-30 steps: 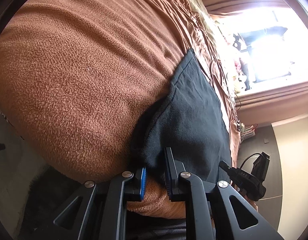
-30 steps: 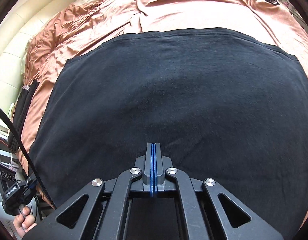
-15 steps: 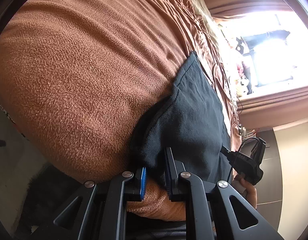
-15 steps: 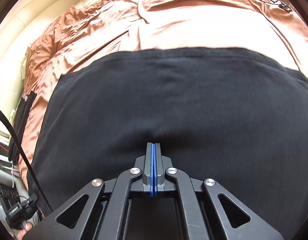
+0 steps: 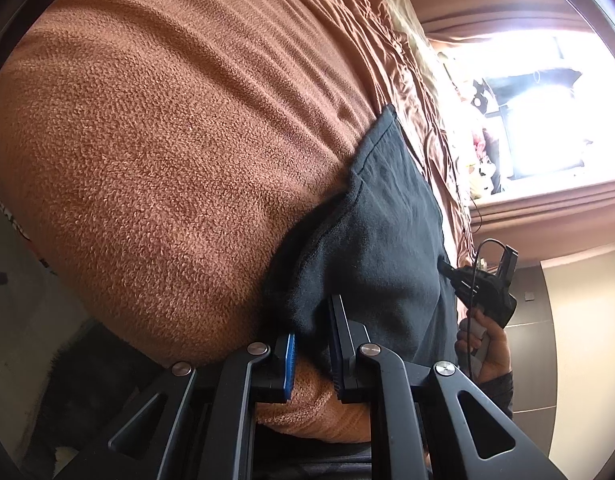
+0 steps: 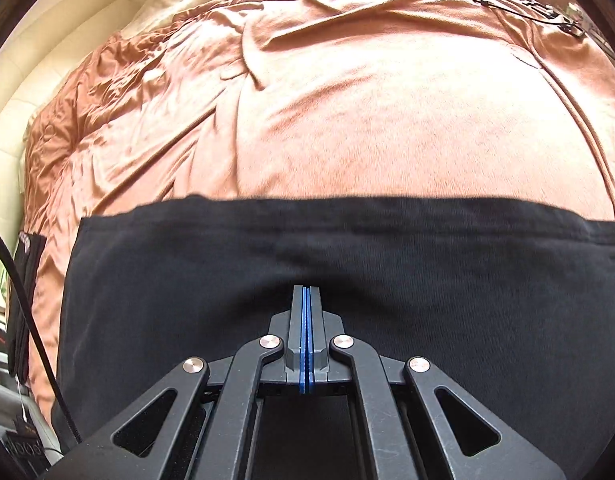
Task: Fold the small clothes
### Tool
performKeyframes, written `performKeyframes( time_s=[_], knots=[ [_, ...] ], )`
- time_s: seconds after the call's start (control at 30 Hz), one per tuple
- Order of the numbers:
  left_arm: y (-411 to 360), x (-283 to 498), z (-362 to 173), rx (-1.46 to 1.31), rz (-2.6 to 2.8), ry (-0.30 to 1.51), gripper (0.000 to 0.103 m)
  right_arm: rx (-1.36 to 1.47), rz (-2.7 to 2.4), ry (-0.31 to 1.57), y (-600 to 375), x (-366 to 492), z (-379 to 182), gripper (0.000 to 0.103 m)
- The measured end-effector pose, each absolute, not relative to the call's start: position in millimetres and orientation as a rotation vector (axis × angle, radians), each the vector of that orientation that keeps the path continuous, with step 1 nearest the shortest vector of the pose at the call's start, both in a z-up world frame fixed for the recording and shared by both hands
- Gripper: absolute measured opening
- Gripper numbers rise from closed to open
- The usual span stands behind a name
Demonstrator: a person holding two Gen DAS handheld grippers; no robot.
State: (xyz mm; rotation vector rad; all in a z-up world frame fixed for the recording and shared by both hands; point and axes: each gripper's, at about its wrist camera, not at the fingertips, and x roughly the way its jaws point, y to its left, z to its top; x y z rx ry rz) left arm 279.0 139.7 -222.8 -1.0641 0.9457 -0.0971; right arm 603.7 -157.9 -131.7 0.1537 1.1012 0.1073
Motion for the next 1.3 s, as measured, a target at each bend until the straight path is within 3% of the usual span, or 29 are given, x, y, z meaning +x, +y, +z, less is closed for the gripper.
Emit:
performKeyframes(
  time_s=[0.2, 0.67, 0.9, 1.3],
  knots=[
    [141.0, 278.1, -223.5, -1.073, -0.107, 0.946, 0.016, 0.063, 0.138, 1.073, -136.7, 611.2, -119.7, 0.0],
    [142.8, 278.2, -224.0, -1.086, -0.127, 0.947, 0.016, 0.024, 0.23, 1.067, -136.0, 533.0, -84.3, 0.0],
    [144.9, 275.9, -218.0, -1.086, -0.151, 0.95, 0.004, 0.052, 0.216, 1.114, -150.7, 500.0, -82.7, 0.0],
    [138.7, 276.3, -185.5, -1.133, -0.293, 0.863, 0.003, 0.082, 0.212, 1.176, -155.6, 444.2, -91.0, 0.0]
  ],
)
